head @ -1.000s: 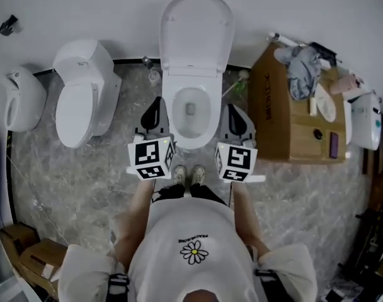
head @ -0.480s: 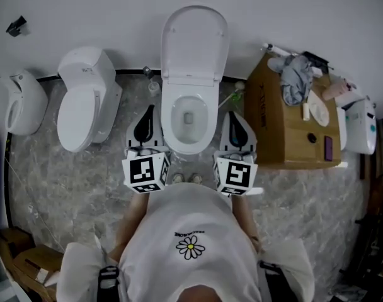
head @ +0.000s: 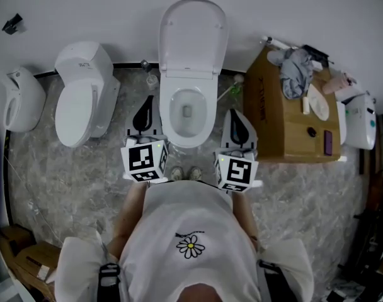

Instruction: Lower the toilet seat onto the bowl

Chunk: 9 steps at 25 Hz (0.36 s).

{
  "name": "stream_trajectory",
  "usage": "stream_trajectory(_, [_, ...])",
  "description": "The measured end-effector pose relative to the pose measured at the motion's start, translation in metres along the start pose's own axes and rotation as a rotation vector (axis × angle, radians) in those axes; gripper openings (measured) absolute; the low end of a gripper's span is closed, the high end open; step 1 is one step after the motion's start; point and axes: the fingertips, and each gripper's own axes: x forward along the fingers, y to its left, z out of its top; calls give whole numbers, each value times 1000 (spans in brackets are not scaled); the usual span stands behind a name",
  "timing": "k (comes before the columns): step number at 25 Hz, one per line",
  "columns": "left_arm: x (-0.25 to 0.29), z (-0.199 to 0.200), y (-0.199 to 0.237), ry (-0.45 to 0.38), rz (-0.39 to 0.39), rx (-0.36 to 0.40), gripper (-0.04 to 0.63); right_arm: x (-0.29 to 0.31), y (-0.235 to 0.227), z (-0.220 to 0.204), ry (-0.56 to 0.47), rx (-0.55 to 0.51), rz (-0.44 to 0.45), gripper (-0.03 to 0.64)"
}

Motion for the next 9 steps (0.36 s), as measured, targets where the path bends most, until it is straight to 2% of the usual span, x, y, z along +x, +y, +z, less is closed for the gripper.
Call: stream_trajectory(9, [-5,-12,-6,31,2,-8,23,-7,-1,-10,25,-10,10,29])
